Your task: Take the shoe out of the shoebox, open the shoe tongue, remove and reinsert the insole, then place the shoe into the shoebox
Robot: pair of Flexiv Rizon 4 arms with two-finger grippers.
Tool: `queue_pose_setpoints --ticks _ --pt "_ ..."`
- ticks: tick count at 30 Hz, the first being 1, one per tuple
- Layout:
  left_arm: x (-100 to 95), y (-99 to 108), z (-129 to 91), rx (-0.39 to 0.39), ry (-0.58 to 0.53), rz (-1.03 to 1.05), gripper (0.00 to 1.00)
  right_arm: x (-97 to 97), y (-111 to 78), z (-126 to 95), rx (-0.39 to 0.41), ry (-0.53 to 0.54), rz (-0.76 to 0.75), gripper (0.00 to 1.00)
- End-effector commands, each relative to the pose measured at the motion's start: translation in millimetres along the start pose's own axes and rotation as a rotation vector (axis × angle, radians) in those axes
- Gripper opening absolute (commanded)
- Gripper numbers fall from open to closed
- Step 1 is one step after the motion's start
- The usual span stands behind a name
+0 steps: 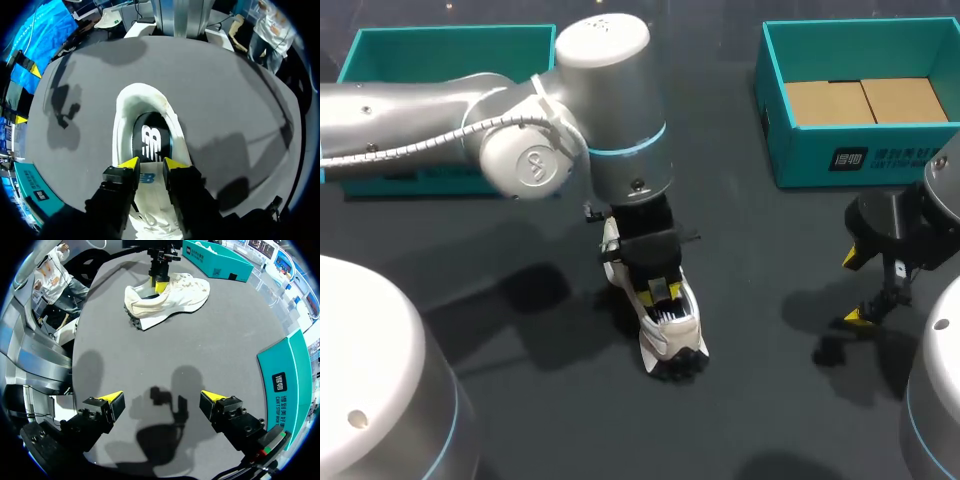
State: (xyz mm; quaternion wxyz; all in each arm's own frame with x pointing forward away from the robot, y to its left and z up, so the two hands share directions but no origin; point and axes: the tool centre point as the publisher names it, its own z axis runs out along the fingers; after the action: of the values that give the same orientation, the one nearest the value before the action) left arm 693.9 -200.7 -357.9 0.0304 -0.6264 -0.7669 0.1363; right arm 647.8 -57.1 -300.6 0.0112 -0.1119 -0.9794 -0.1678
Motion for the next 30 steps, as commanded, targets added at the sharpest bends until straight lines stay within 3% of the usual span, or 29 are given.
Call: queue_pose_setpoints --ticks 1,10,14,15,16,30 --pt "-3.2 -5.2 -0.9 -0.010 -0.004 0.018 0.31 1.7 -0.3 0.2 0.001 -0.003 0.000 1.00" --pt "-1.2 -36.5 -54.2 -0.081 -0.058 0.055 0.35 1.7 -0.3 0.2 0.001 -0.003 0.000 1.00" --pt "-0.6 -43.2 -66.5 -0.044 -0.041 -0.049 0.47 1.7 -0.3 0.2 0.001 -0.003 0.000 1.00" --pt "-0.1 -45.4 -68.4 -0.016 -0.023 -0.087 0.94 1.7 -0.3 0.2 0.001 -0.003 0.000 1.00" --pt "0.0 -46.9 -71.2 0.004 -0.003 -0.112 1.00 1.7 -0.3 0.2 0.001 -0.003 0.000 1.00" --pt "0.8 -52.3 -72.1 -0.003 -0.001 -0.161 1.00 1.7 -0.3 0.2 0.001 -0.003 0.000 1.00"
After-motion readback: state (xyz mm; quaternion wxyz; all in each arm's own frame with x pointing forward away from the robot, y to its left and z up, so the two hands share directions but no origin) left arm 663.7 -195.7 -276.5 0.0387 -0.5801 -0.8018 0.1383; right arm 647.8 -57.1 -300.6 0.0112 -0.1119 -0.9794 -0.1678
